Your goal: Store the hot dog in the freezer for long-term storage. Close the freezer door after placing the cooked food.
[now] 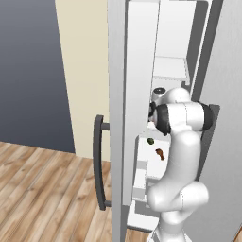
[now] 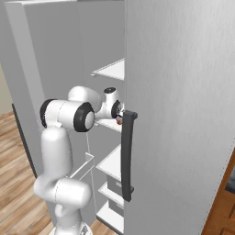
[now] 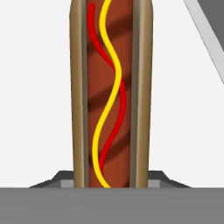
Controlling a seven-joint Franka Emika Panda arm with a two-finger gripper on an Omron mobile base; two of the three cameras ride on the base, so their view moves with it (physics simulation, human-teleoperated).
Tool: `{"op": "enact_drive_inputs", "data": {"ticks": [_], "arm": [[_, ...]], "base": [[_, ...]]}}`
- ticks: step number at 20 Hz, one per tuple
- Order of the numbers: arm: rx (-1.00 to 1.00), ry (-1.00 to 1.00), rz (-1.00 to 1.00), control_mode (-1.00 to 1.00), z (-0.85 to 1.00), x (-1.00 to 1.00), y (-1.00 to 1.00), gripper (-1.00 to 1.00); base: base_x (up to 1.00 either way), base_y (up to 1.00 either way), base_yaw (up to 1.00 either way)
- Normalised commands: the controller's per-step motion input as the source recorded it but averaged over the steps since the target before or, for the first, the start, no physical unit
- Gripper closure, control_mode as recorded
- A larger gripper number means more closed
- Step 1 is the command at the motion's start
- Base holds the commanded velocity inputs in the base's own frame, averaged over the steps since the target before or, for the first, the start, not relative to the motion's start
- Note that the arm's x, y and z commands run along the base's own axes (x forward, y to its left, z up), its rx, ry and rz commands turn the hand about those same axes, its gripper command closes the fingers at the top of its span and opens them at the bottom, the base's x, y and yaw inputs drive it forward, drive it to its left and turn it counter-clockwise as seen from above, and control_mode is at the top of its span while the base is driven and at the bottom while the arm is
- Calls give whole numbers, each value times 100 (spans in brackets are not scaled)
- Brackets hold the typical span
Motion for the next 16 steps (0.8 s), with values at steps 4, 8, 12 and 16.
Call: {"op": "enact_drive_inputs", "data": {"ticks": [4,8,12,16], "arm": [[0,5,0,-100,-23,24,-5,100],[0,2,0,-100,-13,6,-1,100],[0,0,0,-100,-8,1,0,100],[0,0,0,-100,-10,1,0,-100]], "base": [[0,0,0],[0,0,0],[0,0,0],[0,0,0]]}}
